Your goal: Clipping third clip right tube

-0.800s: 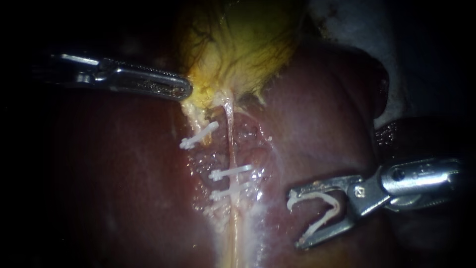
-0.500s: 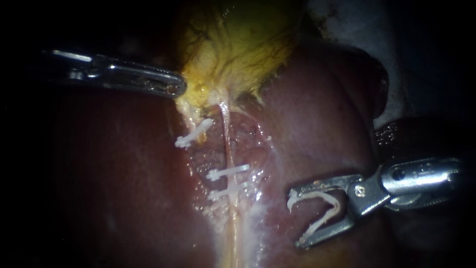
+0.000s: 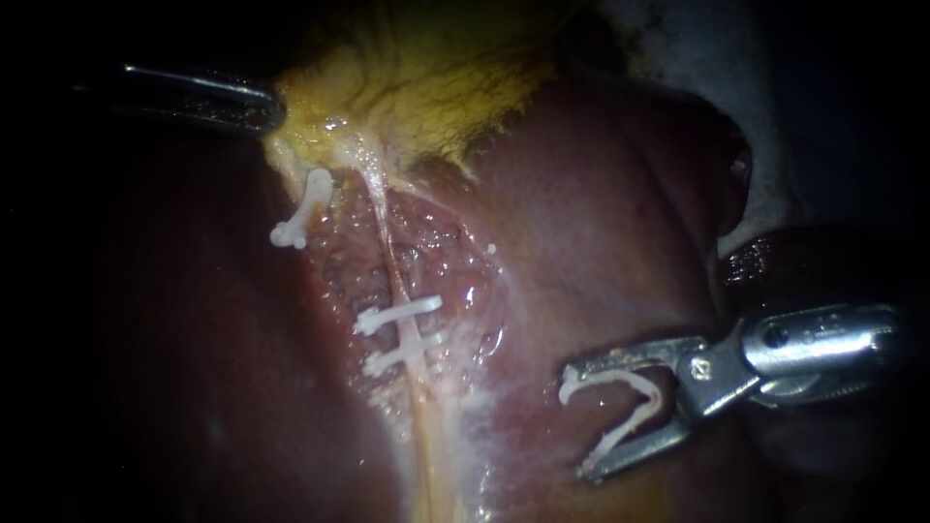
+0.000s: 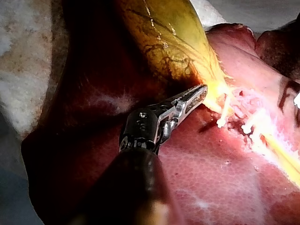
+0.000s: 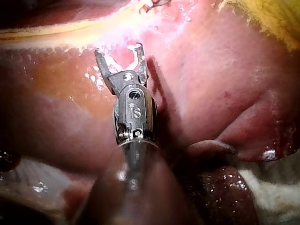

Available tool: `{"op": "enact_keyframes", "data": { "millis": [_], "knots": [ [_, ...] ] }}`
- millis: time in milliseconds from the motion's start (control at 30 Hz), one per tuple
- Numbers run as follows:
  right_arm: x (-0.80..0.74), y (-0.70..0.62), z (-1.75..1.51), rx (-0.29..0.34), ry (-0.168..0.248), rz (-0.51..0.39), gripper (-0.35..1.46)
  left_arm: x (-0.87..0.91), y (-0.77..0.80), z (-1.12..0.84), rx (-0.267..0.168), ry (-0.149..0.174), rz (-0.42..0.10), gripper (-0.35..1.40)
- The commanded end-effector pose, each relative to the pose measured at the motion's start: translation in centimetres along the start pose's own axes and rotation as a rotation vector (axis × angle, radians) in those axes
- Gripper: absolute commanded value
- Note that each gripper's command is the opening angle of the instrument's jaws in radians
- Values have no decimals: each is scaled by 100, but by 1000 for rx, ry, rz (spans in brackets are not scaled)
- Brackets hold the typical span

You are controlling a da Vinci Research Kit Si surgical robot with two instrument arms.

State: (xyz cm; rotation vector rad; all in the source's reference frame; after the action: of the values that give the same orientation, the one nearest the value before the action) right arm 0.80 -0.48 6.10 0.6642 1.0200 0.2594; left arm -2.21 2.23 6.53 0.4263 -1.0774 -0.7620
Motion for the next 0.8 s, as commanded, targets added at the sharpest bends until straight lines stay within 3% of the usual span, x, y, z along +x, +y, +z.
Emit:
{"op": "enact_keyframes", "data": {
  "millis": [33,133,333,533,800],
  "knots": [
    [5,5,-1,33,2,2,60,2,0,2,-1,0,1,-35],
    [21,21,-7,92,25,-1,60,2,-1,2,-1,0,1,-35],
    [45,46,-16,176,113,84,56,3,-1,3,1,0,2,-35],
    [57,67,-9,176,152,137,55,3,-2,4,0,0,2,-35],
    [58,101,15,168,166,210,54,4,-3,5,1,0,2,-35]
  ]
}}
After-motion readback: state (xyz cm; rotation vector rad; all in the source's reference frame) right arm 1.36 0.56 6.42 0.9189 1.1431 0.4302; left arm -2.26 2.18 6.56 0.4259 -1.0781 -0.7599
